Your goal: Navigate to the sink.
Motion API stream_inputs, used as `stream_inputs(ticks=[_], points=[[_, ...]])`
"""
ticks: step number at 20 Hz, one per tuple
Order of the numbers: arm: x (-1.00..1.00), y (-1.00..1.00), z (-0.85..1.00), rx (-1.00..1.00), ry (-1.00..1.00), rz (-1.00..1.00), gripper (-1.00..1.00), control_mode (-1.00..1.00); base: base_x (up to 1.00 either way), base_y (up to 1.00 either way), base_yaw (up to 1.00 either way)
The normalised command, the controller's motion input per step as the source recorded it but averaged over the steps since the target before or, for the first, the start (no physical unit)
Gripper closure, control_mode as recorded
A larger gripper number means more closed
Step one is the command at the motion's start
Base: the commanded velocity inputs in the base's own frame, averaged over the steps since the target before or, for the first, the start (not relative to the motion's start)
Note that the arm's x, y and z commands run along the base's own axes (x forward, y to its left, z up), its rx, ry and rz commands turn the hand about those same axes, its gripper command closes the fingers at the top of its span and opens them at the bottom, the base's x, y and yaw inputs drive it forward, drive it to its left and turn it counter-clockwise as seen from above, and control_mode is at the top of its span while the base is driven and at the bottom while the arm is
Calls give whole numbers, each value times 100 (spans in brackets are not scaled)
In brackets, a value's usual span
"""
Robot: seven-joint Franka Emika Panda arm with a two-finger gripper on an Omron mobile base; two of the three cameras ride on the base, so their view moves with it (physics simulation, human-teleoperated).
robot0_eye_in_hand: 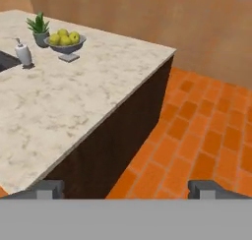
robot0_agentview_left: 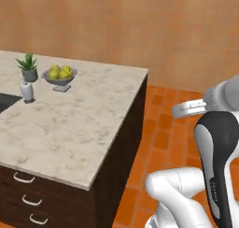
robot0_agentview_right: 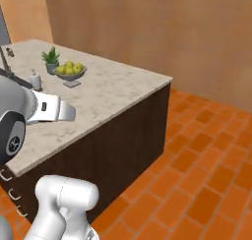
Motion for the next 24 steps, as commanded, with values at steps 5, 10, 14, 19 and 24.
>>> stream_inputs(ticks=[5, 10, 14, 19, 24], points=[[0, 0, 0, 0, 0, 0, -100, 100, -3, 25, -83], [0, 0, 0, 0, 0, 0, -100, 100, -79, 80, -67], [0, 0, 0, 0, 0, 0, -100, 100, -100, 75, -37], [0, 0, 0, 0, 0, 0, -100, 100, -100, 96, -16], [0, 0, 0, 0, 0, 0, -100, 100, -75, 100, -6]])
